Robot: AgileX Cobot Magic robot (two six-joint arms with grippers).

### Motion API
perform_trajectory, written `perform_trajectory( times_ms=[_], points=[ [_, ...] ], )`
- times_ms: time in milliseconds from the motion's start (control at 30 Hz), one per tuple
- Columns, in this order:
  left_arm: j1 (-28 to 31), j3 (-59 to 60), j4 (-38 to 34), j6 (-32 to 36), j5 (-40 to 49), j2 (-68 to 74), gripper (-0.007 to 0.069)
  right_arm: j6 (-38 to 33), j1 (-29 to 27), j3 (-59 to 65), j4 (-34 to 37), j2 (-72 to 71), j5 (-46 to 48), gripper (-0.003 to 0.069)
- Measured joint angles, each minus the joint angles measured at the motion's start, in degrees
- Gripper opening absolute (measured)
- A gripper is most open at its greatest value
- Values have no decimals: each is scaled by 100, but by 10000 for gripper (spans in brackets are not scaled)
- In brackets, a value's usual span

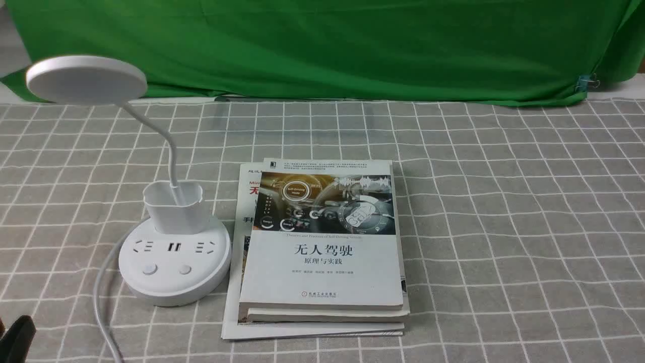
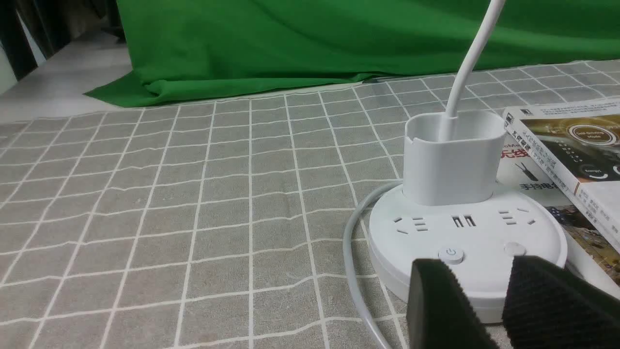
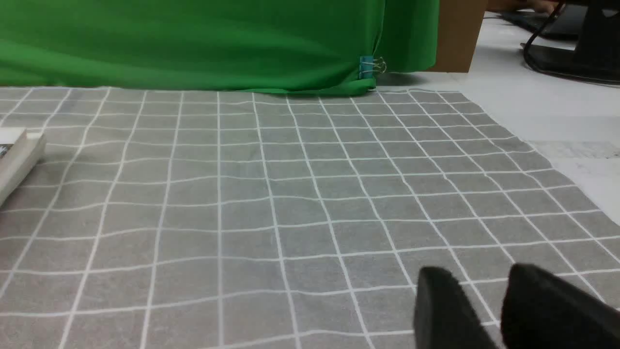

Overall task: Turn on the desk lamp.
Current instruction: Use the left arm to press the button switch on the lamp holder

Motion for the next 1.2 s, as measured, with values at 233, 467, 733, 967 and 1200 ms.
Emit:
perform_trajectory(
  times_ms=[233, 467, 733, 967, 1200],
  points=[
    [0, 0, 0, 0, 0, 0, 204, 0, 0, 0, 0, 0, 0, 245],
    [0, 0, 0, 0, 0, 0, 211, 0, 0, 0, 0, 0, 0, 245],
    [0, 0, 0, 0, 0, 0, 218, 0, 0, 0, 0, 0, 0, 245],
    [0, 0, 1, 0, -361, 0, 227, 0, 0, 0, 0, 0, 0, 245],
    [0, 0, 1, 5, -1887, 0, 235, 0, 0, 0, 0, 0, 0, 245]
  ],
)
